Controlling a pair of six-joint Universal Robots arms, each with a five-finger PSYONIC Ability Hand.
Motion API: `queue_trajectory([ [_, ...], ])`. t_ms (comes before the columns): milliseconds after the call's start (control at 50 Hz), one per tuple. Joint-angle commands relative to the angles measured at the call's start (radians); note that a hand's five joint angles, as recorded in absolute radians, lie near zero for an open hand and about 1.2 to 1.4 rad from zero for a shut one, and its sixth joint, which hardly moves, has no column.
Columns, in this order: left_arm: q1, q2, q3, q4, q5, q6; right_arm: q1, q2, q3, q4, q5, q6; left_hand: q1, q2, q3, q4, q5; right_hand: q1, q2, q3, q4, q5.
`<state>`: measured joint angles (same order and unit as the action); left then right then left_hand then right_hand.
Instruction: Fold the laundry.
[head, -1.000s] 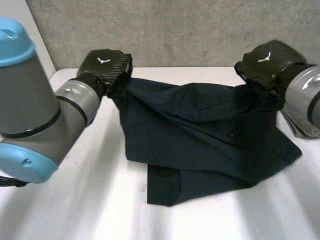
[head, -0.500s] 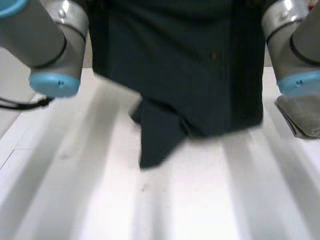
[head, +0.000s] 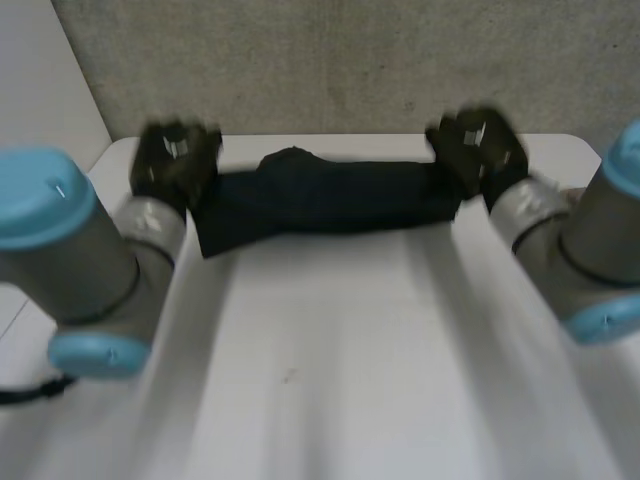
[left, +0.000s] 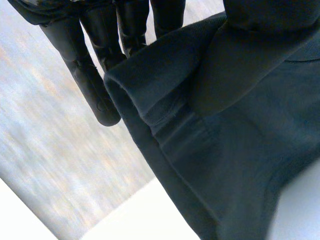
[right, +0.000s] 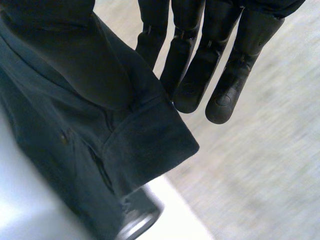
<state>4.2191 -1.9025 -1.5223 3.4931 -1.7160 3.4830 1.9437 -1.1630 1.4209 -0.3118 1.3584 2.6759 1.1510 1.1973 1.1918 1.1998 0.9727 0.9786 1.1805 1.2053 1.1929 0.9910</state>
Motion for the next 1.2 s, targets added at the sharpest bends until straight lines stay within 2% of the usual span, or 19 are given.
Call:
queue_trajectory([
  [20, -0.044, -0.064, -0.151, -0.045, -0.005, 0.044, -0.002, 0.039, 0.142, 0.135, 0.018, -0.105, 0.245, 0.199, 0.204, 0.196, 0.249, 0.418, 0.216, 0.191, 0.203, 0.231],
  [100, -0.057, -0.034, -0.182, -0.114, -0.011, 0.082, 0.0, 0.029, 0.173, 0.206, 0.033, -0.152, 0.245, 0.199, 0.204, 0.196, 0.249, 0.418, 0.216, 0.191, 0.203, 0.231],
  [280, -0.077, 0.115, -0.326, -0.296, -0.013, 0.106, 0.0, -0.101, 0.245, 0.482, 0.036, -0.194, 0.245, 0.199, 0.204, 0.196, 0.249, 0.418, 0.216, 0.191, 0.203, 0.231],
  [440, -0.133, 0.155, -0.409, -0.362, -0.014, 0.133, -0.005, -0.164, 0.328, 0.537, 0.039, -0.266, 0.245, 0.199, 0.204, 0.196, 0.249, 0.418, 0.216, 0.191, 0.203, 0.231],
  [660, -0.145, 0.184, -0.458, -0.394, -0.016, 0.137, -0.039, -0.247, 0.426, 0.646, 0.038, -0.332, 0.245, 0.199, 0.204, 0.196, 0.249, 0.418, 0.216, 0.191, 0.203, 0.231],
  [740, -0.157, 0.224, -0.47, -0.473, -0.014, 0.145, -0.04, -0.296, 0.452, 0.716, 0.036, -0.367, 0.245, 0.199, 0.204, 0.196, 0.249, 0.418, 0.216, 0.191, 0.203, 0.231],
  [840, -0.163, 0.287, -0.478, -0.578, -0.004, 0.24, -0.043, -0.346, 0.477, 0.807, 0.039, -0.436, 0.245, 0.199, 0.204, 0.196, 0.249, 0.418, 0.216, 0.191, 0.203, 0.231],
  [920, -0.157, 0.277, -0.446, -0.531, -0.002, 0.268, -0.074, -0.351, 0.466, 0.809, 0.033, -0.467, 0.245, 0.199, 0.204, 0.196, 0.249, 0.418, 0.216, 0.191, 0.203, 0.231],
  [980, -0.156, 0.243, -0.403, -0.462, -0.005, 0.271, -0.078, -0.316, 0.434, 0.73, 0.036, -0.453, 0.245, 0.199, 0.204, 0.196, 0.249, 0.418, 0.216, 0.191, 0.203, 0.231],
  [1060, -0.146, 0.096, -0.276, -0.309, -0.005, 0.28, -0.069, -0.202, 0.357, 0.608, 0.07, -0.395, 0.245, 0.199, 0.204, 0.196, 0.249, 0.418, 0.216, 0.191, 0.203, 0.231],
  [1200, -0.111, -0.174, 0.011, -0.195, -0.008, 0.286, -0.048, -0.071, 0.155, 0.469, 0.182, -0.327, 0.245, 0.199, 0.204, 0.196, 0.249, 0.418, 0.216, 0.191, 0.203, 0.231],
])
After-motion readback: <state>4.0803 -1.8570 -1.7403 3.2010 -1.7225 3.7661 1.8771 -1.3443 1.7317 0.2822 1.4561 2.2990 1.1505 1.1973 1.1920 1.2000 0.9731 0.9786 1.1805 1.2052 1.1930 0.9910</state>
